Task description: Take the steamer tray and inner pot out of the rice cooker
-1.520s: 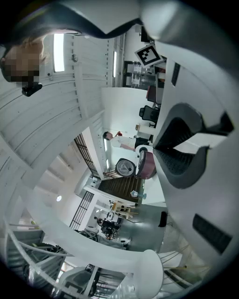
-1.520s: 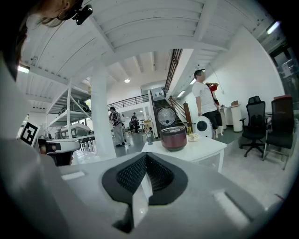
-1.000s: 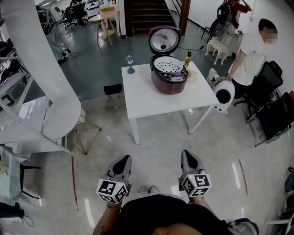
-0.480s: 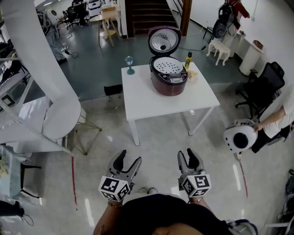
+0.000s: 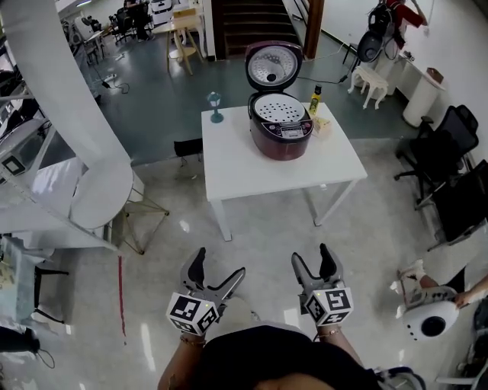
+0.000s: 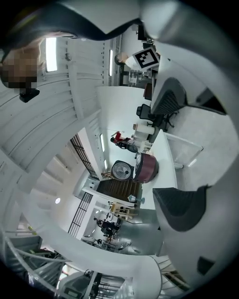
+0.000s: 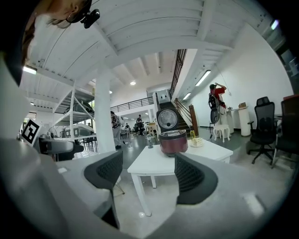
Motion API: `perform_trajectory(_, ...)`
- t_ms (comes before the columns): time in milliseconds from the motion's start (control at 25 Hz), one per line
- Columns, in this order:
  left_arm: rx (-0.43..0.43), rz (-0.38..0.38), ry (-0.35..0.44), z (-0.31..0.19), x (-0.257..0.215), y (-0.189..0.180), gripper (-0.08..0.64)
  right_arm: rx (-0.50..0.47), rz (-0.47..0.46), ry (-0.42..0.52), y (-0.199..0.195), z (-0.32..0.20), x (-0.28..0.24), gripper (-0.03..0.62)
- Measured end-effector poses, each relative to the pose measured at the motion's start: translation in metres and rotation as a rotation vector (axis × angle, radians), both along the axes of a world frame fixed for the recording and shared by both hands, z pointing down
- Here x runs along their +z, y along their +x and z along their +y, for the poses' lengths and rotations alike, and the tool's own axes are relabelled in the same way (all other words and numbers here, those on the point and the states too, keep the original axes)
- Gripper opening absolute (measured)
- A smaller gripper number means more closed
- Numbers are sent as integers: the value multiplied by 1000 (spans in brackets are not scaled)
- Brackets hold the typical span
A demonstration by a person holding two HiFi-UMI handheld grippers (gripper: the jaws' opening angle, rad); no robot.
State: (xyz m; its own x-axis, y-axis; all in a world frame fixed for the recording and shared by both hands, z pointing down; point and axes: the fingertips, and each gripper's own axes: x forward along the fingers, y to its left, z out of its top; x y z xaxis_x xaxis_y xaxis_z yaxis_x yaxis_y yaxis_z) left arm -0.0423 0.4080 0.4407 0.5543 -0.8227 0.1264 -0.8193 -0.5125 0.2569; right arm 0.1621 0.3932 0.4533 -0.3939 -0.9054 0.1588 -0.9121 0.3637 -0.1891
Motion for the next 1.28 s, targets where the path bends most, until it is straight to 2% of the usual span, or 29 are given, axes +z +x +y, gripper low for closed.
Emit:
perform_trajectory(200,33,-27,-11,-6,9,5,466,-7,20,48,2,-9,1,333)
perform_trajectory(360,34,-5,-32,-25,17,4,466,-23,6,22,-6,-30,12,333)
perform_trajectory(480,29,-12,-7,-52,18,-1,466,-34,19,37,-13,-53,14,333)
perform_trajectory(680,38,7,7,-123,11,-4,465,-7,27,41,-11,-117,10,333)
perform_trajectory(880,81,-13,40,-204,-1,-3,465,18,49,72,-9,-197,-3,333)
perform_trajectory(1080,102,-6,46,-288,-14,-4,465,87,23,85,2,-277,-18,333)
perform_trajectory(1280,112,1,69,-367,-24,-5,465,152,41,117,19,-352,-30,333)
